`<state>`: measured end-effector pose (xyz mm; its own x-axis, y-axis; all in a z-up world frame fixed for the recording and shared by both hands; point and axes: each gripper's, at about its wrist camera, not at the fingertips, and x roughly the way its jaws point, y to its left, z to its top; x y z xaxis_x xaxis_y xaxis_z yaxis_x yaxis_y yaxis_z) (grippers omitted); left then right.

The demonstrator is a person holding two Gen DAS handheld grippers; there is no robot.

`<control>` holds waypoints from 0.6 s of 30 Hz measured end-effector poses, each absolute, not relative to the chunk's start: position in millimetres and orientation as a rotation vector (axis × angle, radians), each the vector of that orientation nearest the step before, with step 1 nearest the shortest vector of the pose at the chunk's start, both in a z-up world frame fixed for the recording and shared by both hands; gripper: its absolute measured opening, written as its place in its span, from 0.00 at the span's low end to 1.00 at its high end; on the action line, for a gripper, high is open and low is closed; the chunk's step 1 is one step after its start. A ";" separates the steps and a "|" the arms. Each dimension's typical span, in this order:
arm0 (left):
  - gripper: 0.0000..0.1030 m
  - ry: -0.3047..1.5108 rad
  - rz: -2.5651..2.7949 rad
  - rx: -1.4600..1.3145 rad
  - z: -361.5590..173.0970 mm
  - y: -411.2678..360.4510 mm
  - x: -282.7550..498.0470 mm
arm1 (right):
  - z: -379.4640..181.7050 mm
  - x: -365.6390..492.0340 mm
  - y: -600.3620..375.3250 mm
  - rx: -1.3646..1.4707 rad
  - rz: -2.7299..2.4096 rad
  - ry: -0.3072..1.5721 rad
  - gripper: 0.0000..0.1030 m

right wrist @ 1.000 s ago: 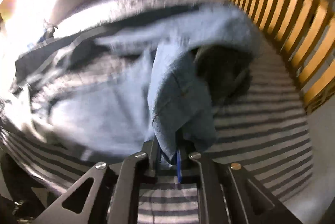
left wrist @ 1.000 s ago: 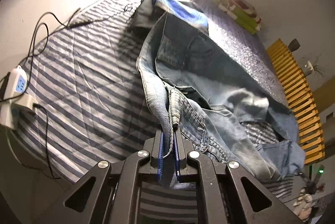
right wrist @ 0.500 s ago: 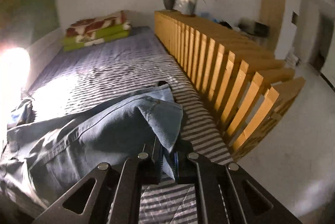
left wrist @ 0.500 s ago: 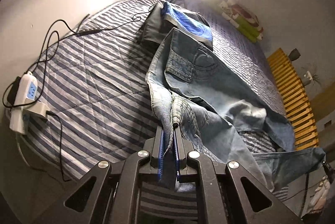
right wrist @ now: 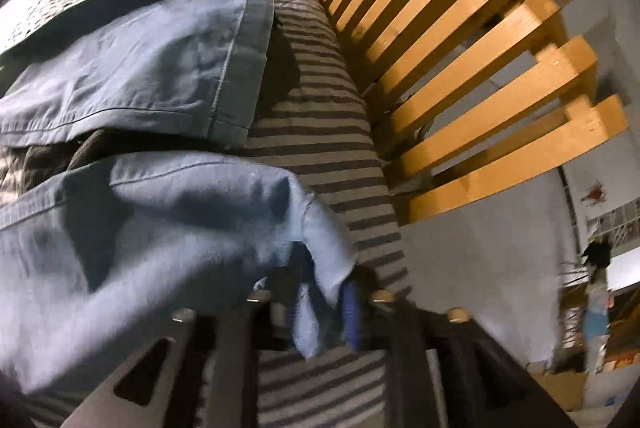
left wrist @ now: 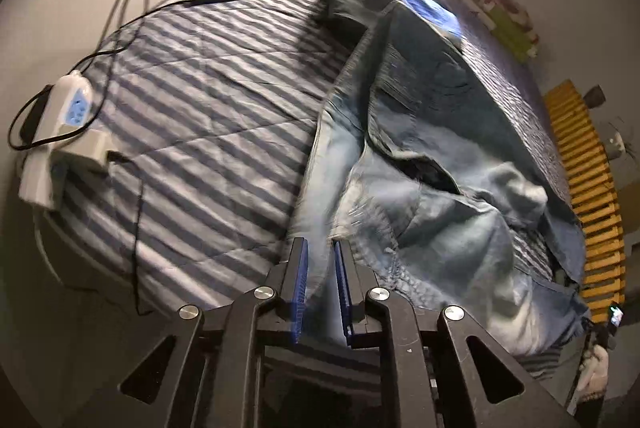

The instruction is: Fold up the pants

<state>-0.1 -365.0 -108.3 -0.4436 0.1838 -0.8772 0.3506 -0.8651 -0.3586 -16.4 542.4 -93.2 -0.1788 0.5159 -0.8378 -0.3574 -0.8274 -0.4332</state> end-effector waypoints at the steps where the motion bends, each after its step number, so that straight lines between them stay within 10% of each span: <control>1: 0.16 0.772 -2.465 1.585 -108.0 -368.2 1.0 | -86.5 -13.6 538.9 -1.516 2.061 -0.189 0.50; 18: 0.43 0.662 -2.537 1.749 -164.0 -307.9 -176.1 | 11.4 -64.2 344.1 -1.336 2.563 -0.246 0.55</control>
<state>-176.1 -307.9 -164.0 -0.3841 0.2415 -0.8911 0.2245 -0.9118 -0.3439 -64.2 344.1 11.4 -0.5532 0.2873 -0.7819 -0.1336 -0.9571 -0.2571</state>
